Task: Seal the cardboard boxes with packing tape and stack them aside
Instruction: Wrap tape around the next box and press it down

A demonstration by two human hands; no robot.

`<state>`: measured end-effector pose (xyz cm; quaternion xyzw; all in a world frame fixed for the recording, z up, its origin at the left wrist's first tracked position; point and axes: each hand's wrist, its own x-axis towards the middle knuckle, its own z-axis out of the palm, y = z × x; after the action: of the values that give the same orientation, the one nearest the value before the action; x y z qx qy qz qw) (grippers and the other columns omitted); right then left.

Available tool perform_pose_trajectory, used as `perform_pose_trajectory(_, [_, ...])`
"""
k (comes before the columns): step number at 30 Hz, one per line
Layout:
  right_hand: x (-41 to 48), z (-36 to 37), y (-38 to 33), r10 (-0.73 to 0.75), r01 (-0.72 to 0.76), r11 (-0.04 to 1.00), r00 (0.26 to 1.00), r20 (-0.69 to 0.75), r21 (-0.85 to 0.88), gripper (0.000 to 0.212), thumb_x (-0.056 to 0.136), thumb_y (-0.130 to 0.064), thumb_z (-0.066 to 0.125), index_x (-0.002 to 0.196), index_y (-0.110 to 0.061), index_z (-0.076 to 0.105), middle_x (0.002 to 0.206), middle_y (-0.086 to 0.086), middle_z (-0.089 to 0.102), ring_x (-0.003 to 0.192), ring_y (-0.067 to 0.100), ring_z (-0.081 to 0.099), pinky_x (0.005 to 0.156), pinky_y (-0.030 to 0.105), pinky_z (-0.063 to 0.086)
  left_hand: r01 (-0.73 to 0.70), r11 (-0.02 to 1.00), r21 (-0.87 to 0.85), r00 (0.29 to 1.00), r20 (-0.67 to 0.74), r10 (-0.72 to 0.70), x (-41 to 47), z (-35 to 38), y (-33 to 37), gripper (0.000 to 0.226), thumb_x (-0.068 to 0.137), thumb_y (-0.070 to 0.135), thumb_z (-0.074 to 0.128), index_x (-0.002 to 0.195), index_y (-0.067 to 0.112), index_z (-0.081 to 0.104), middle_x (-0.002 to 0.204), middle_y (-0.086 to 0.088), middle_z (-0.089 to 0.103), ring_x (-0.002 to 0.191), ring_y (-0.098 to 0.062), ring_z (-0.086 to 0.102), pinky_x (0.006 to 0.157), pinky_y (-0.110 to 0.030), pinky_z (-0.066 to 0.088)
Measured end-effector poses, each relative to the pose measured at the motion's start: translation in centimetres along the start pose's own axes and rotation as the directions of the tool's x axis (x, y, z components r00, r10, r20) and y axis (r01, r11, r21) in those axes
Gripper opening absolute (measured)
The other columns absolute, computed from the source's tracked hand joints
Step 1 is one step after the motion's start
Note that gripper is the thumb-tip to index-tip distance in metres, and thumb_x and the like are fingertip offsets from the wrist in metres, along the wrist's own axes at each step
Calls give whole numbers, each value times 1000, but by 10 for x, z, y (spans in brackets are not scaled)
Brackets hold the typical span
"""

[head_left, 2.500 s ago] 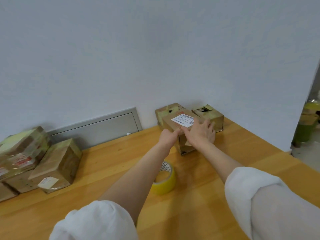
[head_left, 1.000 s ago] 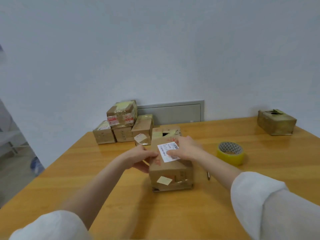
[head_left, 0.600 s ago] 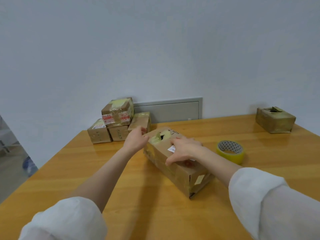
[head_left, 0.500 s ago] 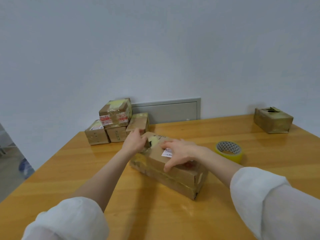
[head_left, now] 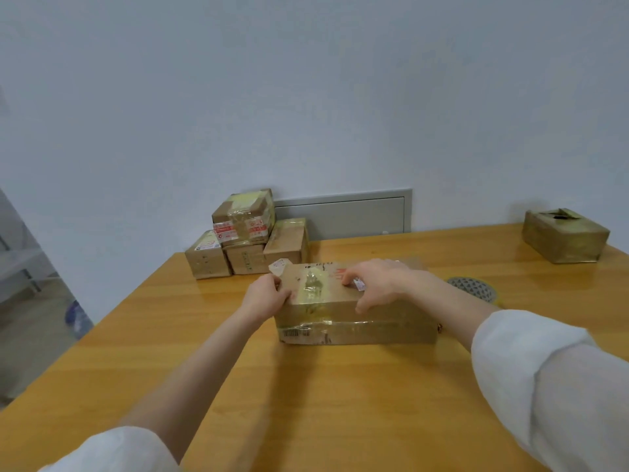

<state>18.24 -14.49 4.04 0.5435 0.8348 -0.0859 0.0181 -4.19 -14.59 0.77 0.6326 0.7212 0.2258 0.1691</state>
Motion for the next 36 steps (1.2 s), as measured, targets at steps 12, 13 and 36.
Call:
perform_pose_trajectory(12, [17,30,-22,48,-36,998,964,-261,52,62,74,-78,50,109,-28,62,105,-7,59,91,18,55,63,29,38,-189,981,48,965,-174,194,-18,16,-5,41,98,20,50,137,7,46,136,-7,52,122,-21,51,96,-28,41])
perform_pose_trajectory(13, [17,32,-21,44,-32,998,963,-267,51,65,75,-78,48,114,-28,61,112,-6,59,98,19,56,69,31,42,-272,959,82,926,-248,284,-22,15,-5,38,96,16,52,133,7,51,134,-6,53,120,-20,51,95,-28,42])
perform_pose_trajectory(36, [14,34,-18,-10,6,1000,956,-295,-13,61,76,-75,46,117,-31,55,119,-9,59,108,20,55,77,33,40,-493,740,458,860,124,495,-27,33,-1,60,100,40,36,152,18,17,160,-1,18,147,-15,10,119,-33,13])
